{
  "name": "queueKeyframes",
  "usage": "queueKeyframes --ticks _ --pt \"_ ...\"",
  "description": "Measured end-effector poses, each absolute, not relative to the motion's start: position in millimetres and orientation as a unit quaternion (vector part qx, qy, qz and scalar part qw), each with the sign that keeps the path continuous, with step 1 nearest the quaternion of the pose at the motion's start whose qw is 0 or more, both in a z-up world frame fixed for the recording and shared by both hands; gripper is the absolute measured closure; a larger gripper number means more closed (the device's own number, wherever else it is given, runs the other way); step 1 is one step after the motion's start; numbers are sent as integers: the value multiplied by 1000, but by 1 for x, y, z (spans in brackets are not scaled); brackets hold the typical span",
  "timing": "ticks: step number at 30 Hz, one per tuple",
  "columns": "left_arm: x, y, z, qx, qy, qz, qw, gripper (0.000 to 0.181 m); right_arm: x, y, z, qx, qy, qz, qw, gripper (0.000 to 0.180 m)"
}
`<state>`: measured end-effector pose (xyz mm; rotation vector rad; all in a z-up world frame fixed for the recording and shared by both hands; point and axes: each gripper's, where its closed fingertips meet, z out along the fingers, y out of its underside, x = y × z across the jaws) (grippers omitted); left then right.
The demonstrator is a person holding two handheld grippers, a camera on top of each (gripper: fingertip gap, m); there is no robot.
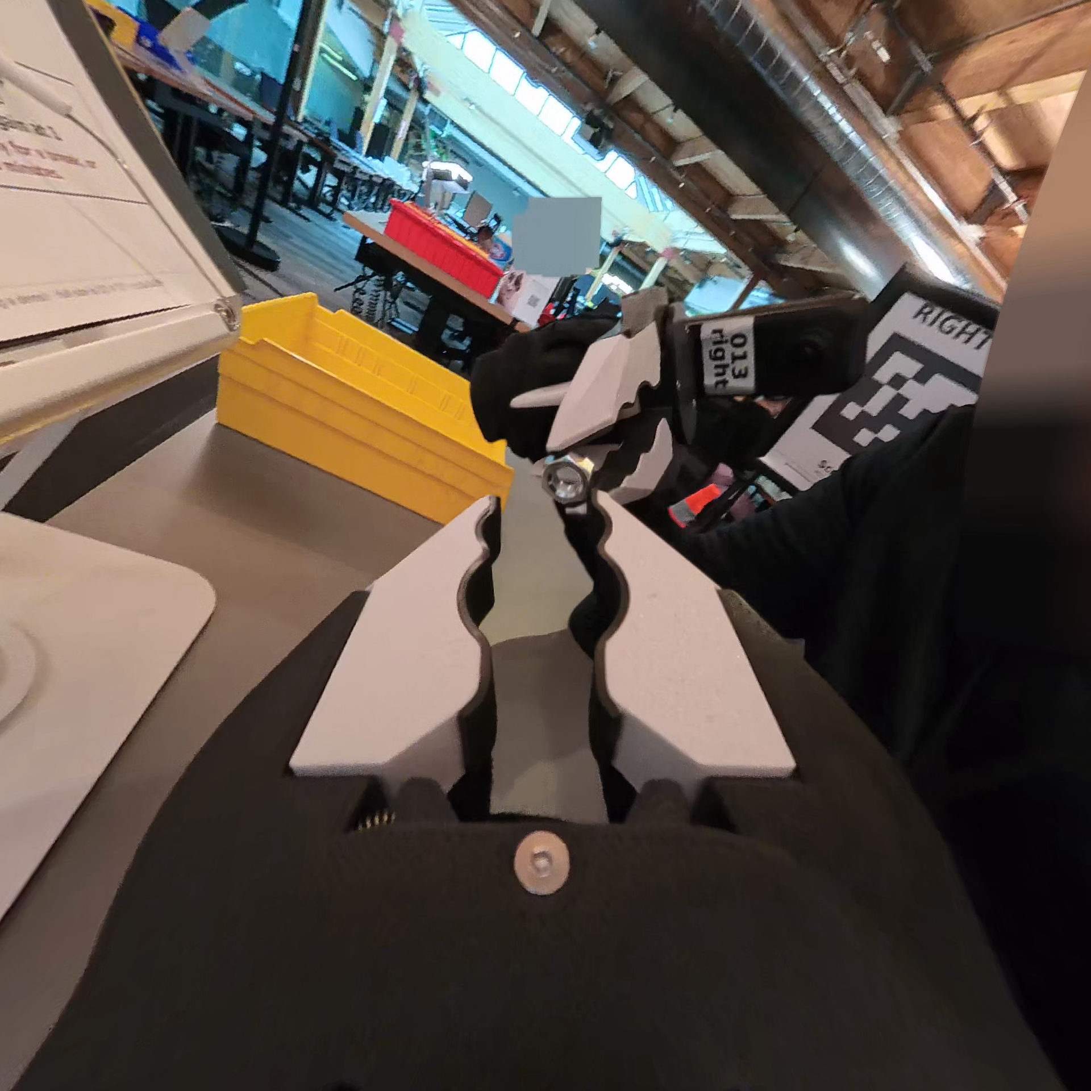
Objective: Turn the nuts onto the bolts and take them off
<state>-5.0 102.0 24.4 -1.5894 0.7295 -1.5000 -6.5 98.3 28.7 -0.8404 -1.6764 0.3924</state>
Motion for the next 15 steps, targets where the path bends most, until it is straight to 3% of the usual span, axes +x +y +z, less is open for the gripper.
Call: queueKeyframes --ticks 3,9,15 --pt "-15 109 17 -663 286 -552 417 153 3 104 14 -390 -735 176 526 165" --pt "-35 117 12 -700 284 -484 442 155 24 107 -76 -465 -808 156 328 164" --pt "-45 121 12 -714 283 -450 456 157 29 100 -151 -495 -838 133 190 164"
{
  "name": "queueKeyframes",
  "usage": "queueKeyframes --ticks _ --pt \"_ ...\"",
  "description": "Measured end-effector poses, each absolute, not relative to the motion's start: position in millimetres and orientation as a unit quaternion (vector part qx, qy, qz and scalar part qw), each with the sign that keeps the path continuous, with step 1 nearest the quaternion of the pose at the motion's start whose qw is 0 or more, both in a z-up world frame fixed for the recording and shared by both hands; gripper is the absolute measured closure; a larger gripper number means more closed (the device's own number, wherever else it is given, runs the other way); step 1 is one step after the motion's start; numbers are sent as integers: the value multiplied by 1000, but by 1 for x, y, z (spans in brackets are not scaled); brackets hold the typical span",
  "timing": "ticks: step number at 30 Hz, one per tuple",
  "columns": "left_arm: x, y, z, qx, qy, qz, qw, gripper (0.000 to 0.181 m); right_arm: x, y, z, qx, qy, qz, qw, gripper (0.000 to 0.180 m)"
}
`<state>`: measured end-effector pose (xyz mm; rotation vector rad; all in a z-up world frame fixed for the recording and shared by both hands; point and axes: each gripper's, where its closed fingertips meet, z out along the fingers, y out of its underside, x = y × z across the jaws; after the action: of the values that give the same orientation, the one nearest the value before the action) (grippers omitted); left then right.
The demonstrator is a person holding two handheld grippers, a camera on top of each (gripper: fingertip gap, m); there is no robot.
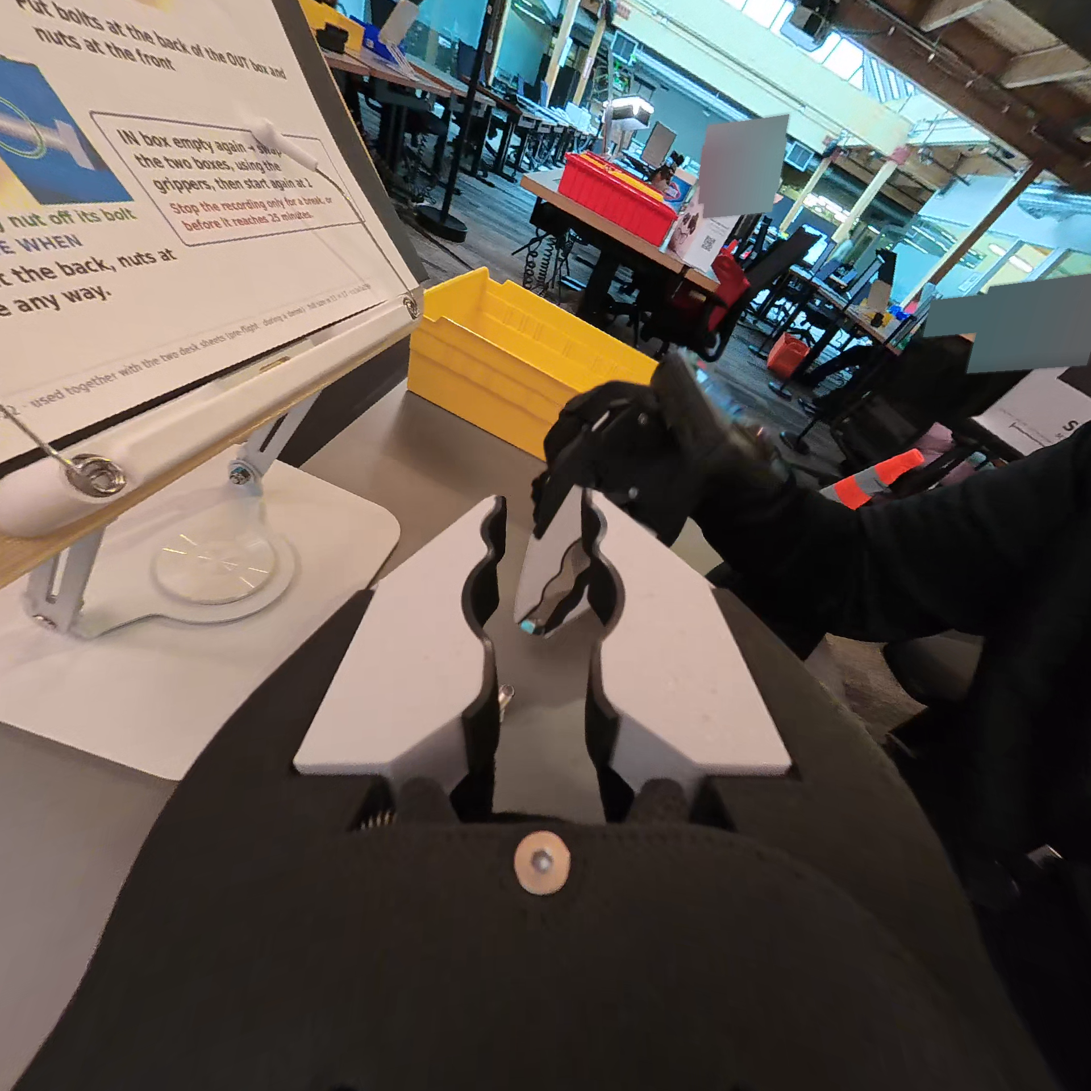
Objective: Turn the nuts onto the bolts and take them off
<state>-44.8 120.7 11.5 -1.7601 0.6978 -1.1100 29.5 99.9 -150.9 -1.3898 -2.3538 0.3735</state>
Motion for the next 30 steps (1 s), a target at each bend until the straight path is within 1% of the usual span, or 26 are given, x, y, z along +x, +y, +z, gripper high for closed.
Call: queueKeyframes --ticks 5,13,17,18,22,25,29,30 --pt "-49 124 9 -721 280 -437 459 157 34 98 -188 -517 -838 123 123 165" --pt "-49 125 7 -725 284 -425 462 158 30 94 -190 -531 -827 147 111 164" --pt "-47 124 8 -725 287 -423 462 158 31 93 -190 -535 -825 146 108 152" --pt "-48 124 8 -726 288 -421 462 157 32 95 -189 -535 -826 141 109 149" --pt "-49 125 8 -726 287 -419 464 158 14 93 -169 -530 -816 173 154 148" --pt "-49 125 8 -727 288 -416 464 157 -4 87 -160 -516 -812 196 187 150" --pt "-51 125 9 -727 287 -413 467 158 -16 90 -165 -519 -807 192 206 153" --pt "-51 125 9 -726 287 -413 469 158 -18 88 -166 -516 -807 200 205 158"
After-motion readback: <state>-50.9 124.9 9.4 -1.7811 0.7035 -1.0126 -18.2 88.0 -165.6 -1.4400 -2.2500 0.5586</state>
